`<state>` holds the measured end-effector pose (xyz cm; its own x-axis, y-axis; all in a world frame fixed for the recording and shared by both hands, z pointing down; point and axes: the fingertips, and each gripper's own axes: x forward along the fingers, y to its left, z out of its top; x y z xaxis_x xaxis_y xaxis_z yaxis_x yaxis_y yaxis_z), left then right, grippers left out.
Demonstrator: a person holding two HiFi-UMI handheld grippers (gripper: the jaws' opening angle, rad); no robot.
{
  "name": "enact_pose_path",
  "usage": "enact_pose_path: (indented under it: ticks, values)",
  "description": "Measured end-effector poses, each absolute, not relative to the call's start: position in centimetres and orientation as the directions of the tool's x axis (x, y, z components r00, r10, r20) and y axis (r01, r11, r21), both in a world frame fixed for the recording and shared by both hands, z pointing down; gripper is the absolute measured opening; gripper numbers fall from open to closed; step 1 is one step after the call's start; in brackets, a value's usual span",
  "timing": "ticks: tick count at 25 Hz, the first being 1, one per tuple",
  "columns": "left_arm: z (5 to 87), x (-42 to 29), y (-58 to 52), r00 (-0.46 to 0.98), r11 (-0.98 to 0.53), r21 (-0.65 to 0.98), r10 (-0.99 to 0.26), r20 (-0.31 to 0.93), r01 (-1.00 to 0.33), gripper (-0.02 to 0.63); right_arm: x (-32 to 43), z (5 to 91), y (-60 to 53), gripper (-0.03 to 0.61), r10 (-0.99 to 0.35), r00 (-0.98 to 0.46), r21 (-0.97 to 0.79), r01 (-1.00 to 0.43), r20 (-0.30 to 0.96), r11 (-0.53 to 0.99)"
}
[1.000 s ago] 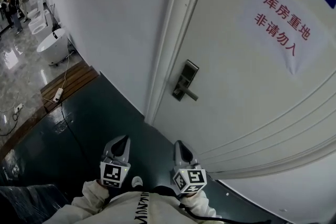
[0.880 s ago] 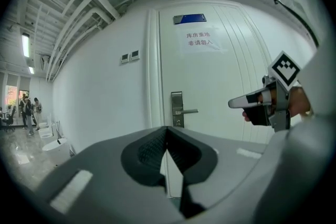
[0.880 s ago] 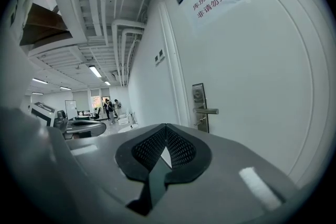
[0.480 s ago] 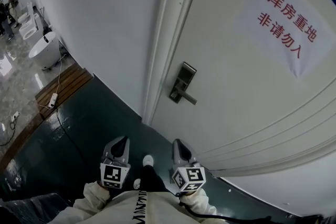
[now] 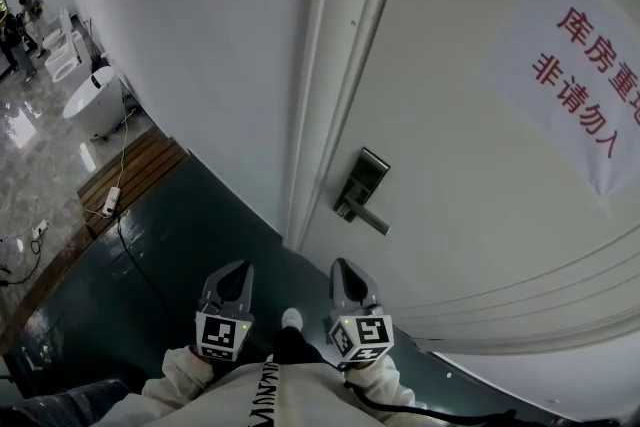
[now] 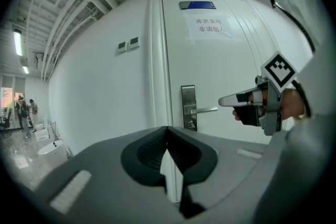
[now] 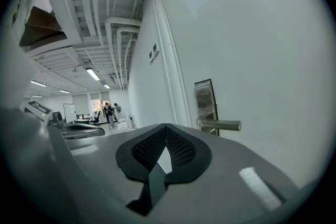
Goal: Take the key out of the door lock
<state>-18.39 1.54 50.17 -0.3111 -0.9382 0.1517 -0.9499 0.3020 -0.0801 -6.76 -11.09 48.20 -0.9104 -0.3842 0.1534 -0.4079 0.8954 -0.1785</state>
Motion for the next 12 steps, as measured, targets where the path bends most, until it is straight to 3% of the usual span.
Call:
enact_pose_path:
  ticks: [12]
  values:
    - [48.7, -23.2, -11.9, -0.208, 0.189, -0.132, -0.966, 0.151, -0.973, -0.002, -9.6, 47.6, -20.9, 0.001, -0.454, -0.884, -0.207, -0.467, 0.112, 0.86]
